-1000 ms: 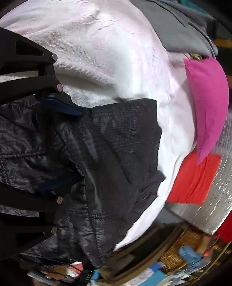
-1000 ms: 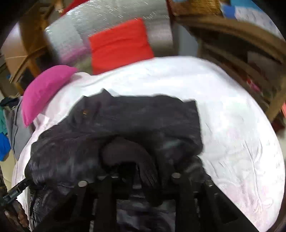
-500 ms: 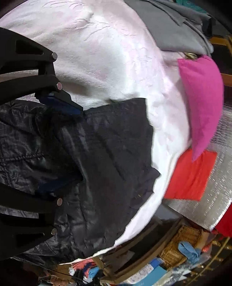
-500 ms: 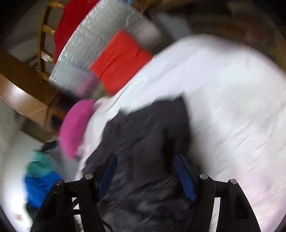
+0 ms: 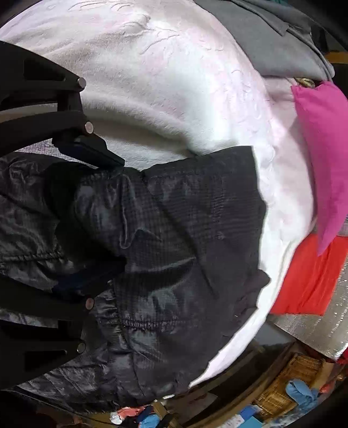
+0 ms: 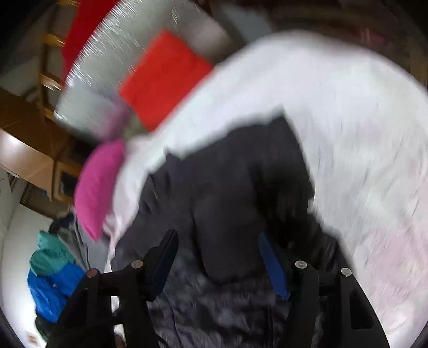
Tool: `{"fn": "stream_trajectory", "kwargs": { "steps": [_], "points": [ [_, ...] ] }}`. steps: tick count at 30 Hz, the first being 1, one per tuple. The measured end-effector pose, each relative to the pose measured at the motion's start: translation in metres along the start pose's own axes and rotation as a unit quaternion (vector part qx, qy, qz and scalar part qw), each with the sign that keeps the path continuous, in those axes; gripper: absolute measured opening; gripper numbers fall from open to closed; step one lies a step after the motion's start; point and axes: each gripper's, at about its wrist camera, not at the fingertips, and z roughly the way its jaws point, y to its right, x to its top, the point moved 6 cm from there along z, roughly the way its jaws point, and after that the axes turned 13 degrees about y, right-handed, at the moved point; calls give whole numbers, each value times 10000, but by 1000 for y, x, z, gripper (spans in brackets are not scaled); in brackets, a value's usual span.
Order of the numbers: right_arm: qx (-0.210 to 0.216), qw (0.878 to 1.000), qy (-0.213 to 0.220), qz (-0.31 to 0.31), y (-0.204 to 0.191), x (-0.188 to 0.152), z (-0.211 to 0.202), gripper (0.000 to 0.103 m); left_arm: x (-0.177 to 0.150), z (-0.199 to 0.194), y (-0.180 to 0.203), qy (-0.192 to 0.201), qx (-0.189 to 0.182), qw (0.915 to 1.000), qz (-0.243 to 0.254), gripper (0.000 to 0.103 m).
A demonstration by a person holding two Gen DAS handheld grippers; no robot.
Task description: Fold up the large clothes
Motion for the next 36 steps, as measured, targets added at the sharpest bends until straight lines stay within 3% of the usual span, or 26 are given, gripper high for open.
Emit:
{"fn": "stream_trajectory", "kwargs": {
  "steps": [2, 5, 7, 10, 12, 14, 19, 24, 26, 28, 31, 32, 35, 36],
  "points": [
    [-114, 9995, 174, -229, 2, 11, 1, 66, 10, -16, -2, 344, -92, 9993, -72, 71],
    [-142, 9993, -288, -206, 9, 3, 26, 66, 21, -33, -6, 757, -164, 9968, -173, 72],
    [-412, 9976, -385, -407, 15, -2, 43, 65, 24, -35, -10, 868, -89, 9960, -213, 77],
    [-632, 9922, -595, -897, 9, -15, 56, 44, 18, -20, -16, 527, 127, 9984, -149, 77],
    [-710, 9868, -505, -1367, -2, -21, 49, 18, 14, -12, -16, 383, 199, 9990, -111, 77],
    [-484, 9875, -349, -1459, -13, -20, 37, 13, 16, -13, -15, 430, 220, 9988, -121, 77],
    [-447, 9820, 494, -1768, -29, -5, -4, 13, 27, -27, -11, 878, 257, 9957, -119, 77],
    [-1035, 9862, -103, -1285, 21, -6, 24, 13, 11, 2, -10, 211, 379, 9991, 14, 77],
    [-1014, 9888, -325, -1050, 35, -6, 26, 13, 8, 2, -10, 155, 375, 9992, 9, 77],
    [-868, 9904, -263, -1043, 29, -1, 18, 13, 11, -3, -11, 252, 383, 9989, 2, 77],
    [-513, 9955, -95, -793, 25, 12, 2, 17, 21, -20, -17, 599, 303, 9976, -154, 77],
    [-465, 9965, -15, -688, 28, 18, -3, 24, 23, -23, -20, 652, 290, 9972, -205, 77],
    [-479, 9980, 188, -365, 38, 27, -10, 91, 26, -27, -34, 697, 253, 9960, -499, 78],
    [-476, 9982, 240, -289, 42, 28, -10, 91, 27, -26, -39, 670, 213, 9954, -648, 79]
  ]
}}
